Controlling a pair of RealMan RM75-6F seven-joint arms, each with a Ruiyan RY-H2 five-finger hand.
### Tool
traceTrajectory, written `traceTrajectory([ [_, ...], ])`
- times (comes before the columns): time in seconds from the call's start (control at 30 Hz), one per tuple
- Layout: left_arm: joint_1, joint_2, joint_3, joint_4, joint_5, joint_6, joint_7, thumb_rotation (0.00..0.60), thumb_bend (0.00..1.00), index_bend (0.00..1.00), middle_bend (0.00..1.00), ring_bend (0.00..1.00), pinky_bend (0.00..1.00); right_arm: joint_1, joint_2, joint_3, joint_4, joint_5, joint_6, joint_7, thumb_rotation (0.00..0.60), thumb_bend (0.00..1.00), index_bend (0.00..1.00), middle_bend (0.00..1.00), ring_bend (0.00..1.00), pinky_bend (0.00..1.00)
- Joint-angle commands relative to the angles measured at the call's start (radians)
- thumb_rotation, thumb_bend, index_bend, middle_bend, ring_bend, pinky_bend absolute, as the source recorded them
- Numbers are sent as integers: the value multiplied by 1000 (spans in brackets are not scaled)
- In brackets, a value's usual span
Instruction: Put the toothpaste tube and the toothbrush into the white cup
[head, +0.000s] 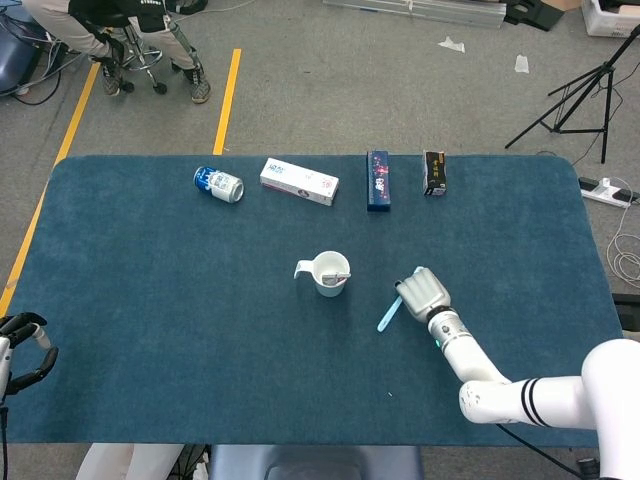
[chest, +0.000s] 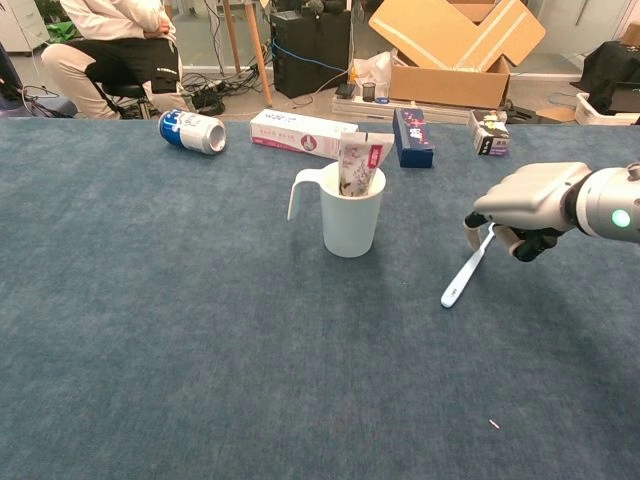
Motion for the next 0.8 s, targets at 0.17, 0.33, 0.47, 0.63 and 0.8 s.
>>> traceTrajectory([
  [0.17, -3, -3, 1, 2, -3, -8, 5, 600, 321, 598, 392, 365, 440, 0, 39, 0, -54, -3, 14, 14, 600, 1000, 323, 1000, 1000, 1000],
  [0.33, -3, -4, 2, 2, -3, -7, 7, 600, 320, 599, 392, 365, 441, -36, 53, 16, -61, -143, 22, 107, 600, 903, 354, 1000, 1000, 1000],
  [0.47, -3, -4, 2, 2, -3, -7, 8, 600, 321, 599, 392, 365, 440, -62, 60, 18, -54, -258, 12, 174, 600, 660, 358, 1000, 1000, 1000],
  [0.63, -2, -2, 2, 0, -3, -5, 5, 600, 321, 599, 392, 365, 441, -92, 60, 2, -26, -423, 7, 234, 600, 387, 386, 1000, 1000, 1000],
  [0.8, -1, -1, 1, 0, -4, -4, 3, 600, 320, 599, 392, 365, 440, -126, 49, -19, 19, -549, 22, 269, 600, 202, 403, 1000, 1000, 1000],
])
